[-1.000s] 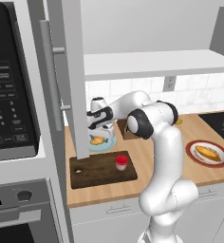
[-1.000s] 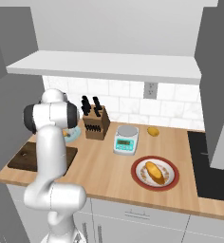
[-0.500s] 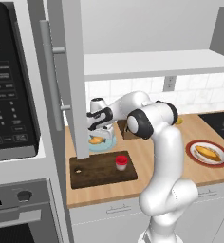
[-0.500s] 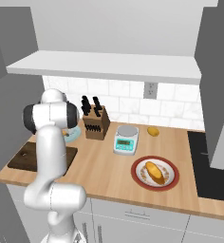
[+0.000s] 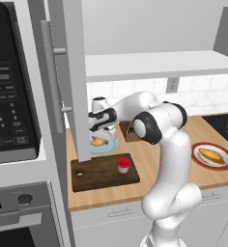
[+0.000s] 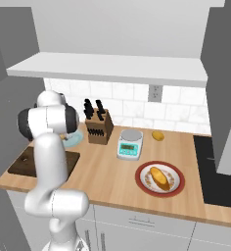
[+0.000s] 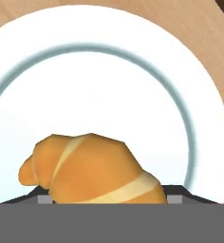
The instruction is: From the different types of pastries on the counter, select a croissant and place it on the cutting board. Then retrieve a jar of jam from the cabinet and place it alongside the croissant on the cutting board.
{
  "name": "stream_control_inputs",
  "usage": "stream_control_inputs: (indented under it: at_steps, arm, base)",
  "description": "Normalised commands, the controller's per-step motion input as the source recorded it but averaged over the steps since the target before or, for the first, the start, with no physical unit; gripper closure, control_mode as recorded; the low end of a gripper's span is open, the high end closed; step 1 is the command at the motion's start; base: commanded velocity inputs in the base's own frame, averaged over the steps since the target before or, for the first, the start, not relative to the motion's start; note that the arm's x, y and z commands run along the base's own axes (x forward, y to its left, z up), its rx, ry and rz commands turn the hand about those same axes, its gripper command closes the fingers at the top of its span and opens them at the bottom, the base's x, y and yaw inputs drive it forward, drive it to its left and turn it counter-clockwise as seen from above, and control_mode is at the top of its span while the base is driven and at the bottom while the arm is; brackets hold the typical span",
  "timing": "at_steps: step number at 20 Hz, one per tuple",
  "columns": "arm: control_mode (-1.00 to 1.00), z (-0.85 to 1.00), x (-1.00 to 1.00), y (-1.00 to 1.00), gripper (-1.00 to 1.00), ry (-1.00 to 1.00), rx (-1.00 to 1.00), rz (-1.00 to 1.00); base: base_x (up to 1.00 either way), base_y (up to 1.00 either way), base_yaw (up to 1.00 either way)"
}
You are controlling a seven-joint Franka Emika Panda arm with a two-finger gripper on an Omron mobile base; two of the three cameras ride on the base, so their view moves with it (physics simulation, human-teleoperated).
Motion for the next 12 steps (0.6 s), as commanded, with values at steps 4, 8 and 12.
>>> stream_control_inputs:
  at_steps: [4,8,12]
  arm:
    - [-1.0,0.0,-0.6,0.01,1.0,-0.13,0.0,-0.01]
    - [-1.0,0.28,-0.77,0.01,1.0,-0.21,0.0,0.0]
    - [-1.0,0.84,-0.41,0.02,1.0,-0.16,0.01,0.0]
  base:
    - [0.0,0.0,0.0]
    - [0.0,0.0,0.0]
    - [0.0,0.0,0.0]
